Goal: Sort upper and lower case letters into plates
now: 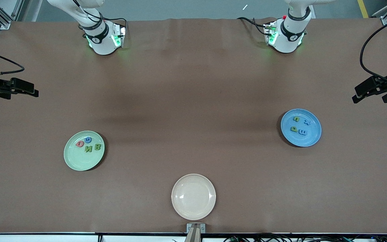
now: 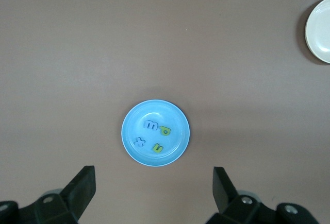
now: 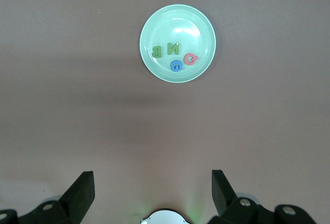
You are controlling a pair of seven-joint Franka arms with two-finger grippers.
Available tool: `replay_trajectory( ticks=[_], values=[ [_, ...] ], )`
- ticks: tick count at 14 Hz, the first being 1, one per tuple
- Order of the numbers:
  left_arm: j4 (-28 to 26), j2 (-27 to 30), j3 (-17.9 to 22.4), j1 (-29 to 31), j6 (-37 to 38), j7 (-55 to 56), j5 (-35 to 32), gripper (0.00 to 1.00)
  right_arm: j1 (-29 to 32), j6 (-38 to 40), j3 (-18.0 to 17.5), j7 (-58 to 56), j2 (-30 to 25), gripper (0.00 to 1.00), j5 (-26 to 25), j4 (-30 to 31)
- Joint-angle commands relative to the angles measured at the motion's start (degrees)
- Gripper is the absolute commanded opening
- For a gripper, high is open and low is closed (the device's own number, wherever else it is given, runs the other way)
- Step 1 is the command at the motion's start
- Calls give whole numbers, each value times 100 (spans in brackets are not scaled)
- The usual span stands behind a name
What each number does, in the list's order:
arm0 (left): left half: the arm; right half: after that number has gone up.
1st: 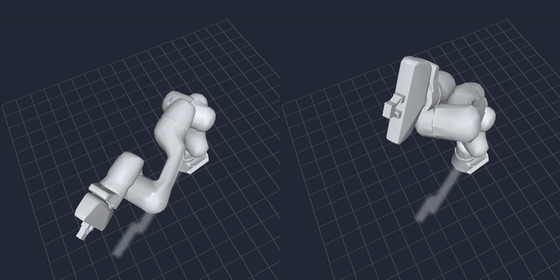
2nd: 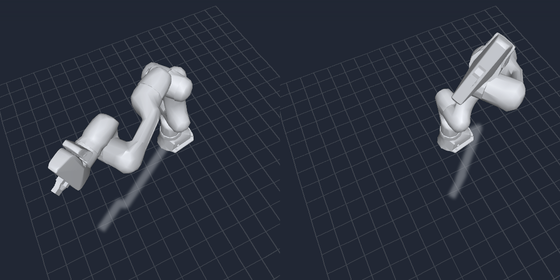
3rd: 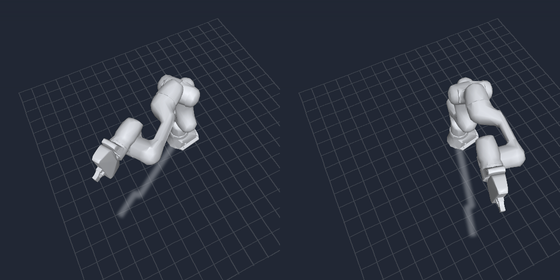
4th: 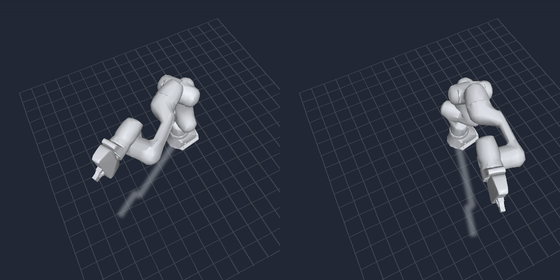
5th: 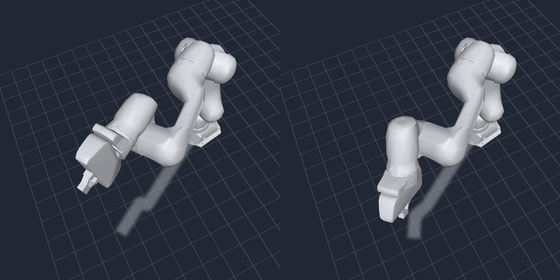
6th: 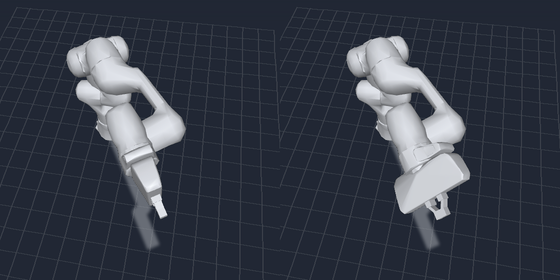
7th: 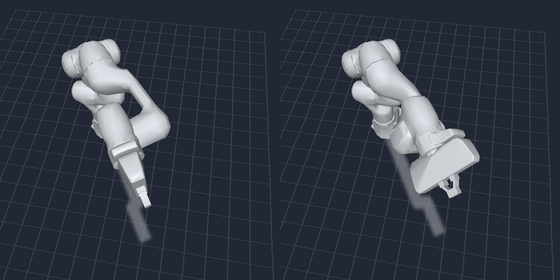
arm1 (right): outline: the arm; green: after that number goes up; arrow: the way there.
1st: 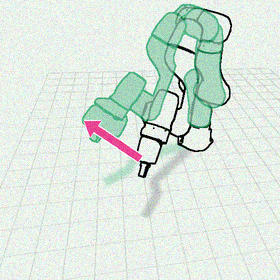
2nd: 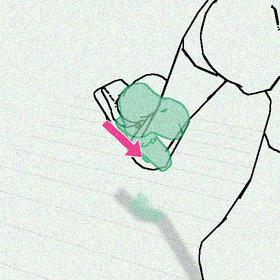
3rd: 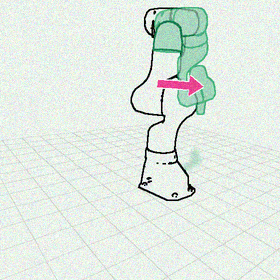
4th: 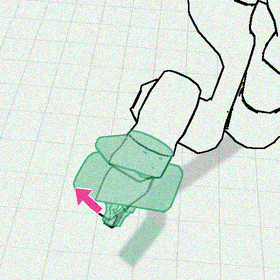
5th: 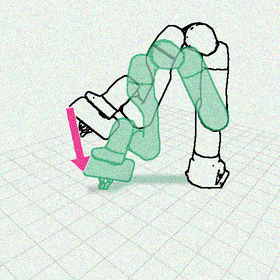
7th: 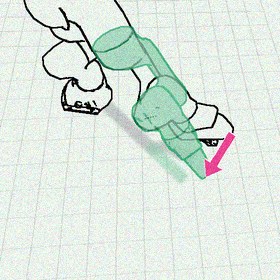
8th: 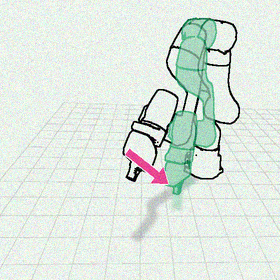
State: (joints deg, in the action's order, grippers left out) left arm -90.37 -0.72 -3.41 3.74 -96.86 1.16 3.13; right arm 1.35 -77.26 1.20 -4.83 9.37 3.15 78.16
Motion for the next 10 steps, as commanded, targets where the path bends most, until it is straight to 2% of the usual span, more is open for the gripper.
replay_trajectory(
  ticks=[1, 7, 10],
  values=[
    [81, 28, -11, 40, 124, -72, -93, 100, 23, 71, -32, -9, -67, 100, -218, -20],
    [72, 28, -11, 40, 124, -81, -93, 100, -38, 36, -32, 8, -260, 100, -271, 85],
    [72, 28, -11, 40, 132, -90, -93, 100, -48, -174, -41, 26, -567, 100, -271, 453]
  ],
)
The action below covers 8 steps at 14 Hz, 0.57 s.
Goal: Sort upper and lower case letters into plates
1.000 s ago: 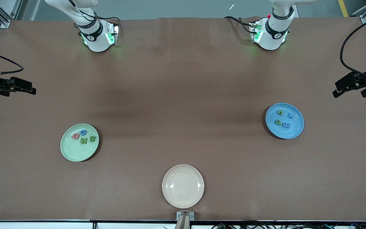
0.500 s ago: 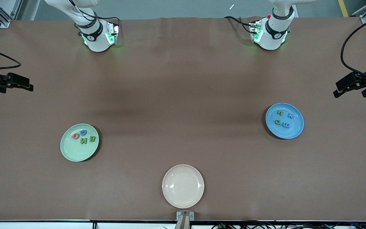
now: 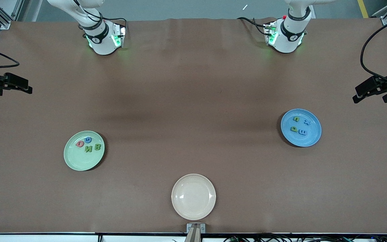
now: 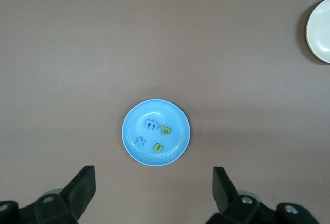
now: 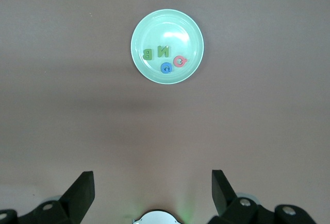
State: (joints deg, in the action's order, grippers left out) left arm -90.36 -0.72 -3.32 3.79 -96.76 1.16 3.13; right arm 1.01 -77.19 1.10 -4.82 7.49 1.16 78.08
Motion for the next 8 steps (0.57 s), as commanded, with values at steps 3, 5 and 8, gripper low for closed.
replay_trajectory(
  ticks=[3, 5, 8],
  values=[
    [72, 28, -20, 34, 122, -90, -93, 100, -22, -559, -40, 34, -809, 100, -63, 1084],
    [72, 28, -20, 34, 122, -90, -93, 100, -83, -797, -31, 34, -1064, 100, -54, 1454],
    [72, 27, -20, 34, 122, -90, -93, 100, -84, -868, -31, 43, -1153, 100, -54, 1578]
  ],
)
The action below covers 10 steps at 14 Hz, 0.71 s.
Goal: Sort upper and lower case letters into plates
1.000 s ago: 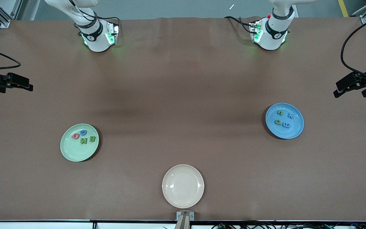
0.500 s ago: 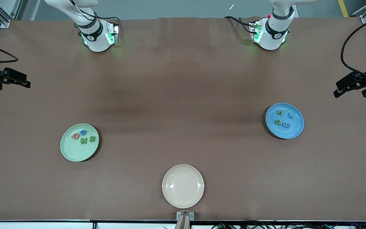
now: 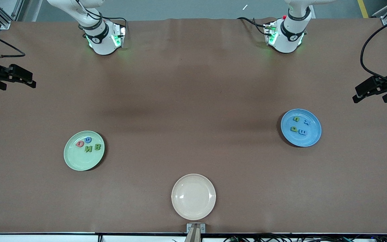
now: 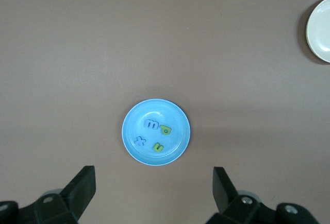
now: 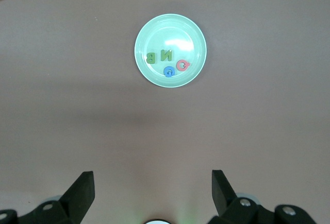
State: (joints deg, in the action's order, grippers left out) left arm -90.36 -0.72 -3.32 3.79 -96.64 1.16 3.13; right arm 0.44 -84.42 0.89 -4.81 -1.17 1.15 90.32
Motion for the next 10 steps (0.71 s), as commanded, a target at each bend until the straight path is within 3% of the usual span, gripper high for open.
replay_trajectory(
  ticks=[1, 10],
  values=[
    [71, 28, -20, 34, 111, -90, -93, 100, -26, -128, -10, 42, -313, 100, -54, 355],
    [71, 28, -20, 34, 111, -90, -93, 100, 9, -22, 7, 50, -524, 100, -1, 355]
  ],
)
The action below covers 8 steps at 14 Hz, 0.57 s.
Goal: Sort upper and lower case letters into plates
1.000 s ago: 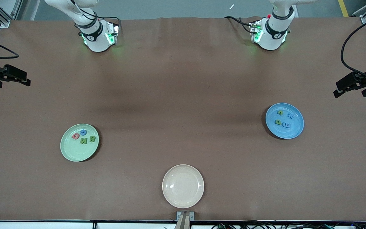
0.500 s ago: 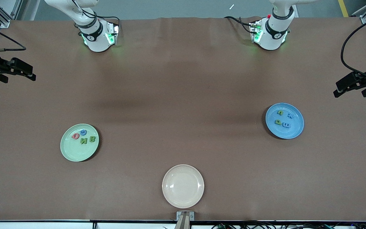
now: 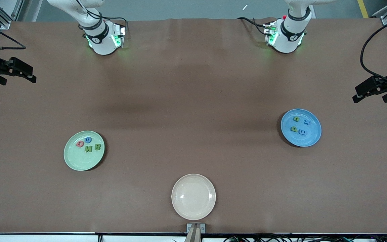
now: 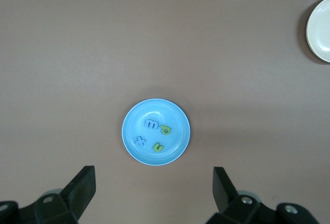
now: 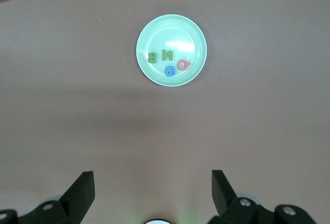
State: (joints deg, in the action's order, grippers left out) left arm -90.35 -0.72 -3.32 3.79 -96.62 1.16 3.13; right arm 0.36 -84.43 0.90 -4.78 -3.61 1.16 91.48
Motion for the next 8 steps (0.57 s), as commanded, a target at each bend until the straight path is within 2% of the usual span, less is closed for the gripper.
replay_trajectory(
  ticks=[1, 8],
  values=[
    [70, 28, -20, 34, 108, -89, -93, 100, 16, -12, 32, 48, -298, 100, -2, 239],
    [70, 28, -20, 34, 117, -89, -93, 100, -142, -56, -3, 558, -315, 100, 16, 239]
  ],
)
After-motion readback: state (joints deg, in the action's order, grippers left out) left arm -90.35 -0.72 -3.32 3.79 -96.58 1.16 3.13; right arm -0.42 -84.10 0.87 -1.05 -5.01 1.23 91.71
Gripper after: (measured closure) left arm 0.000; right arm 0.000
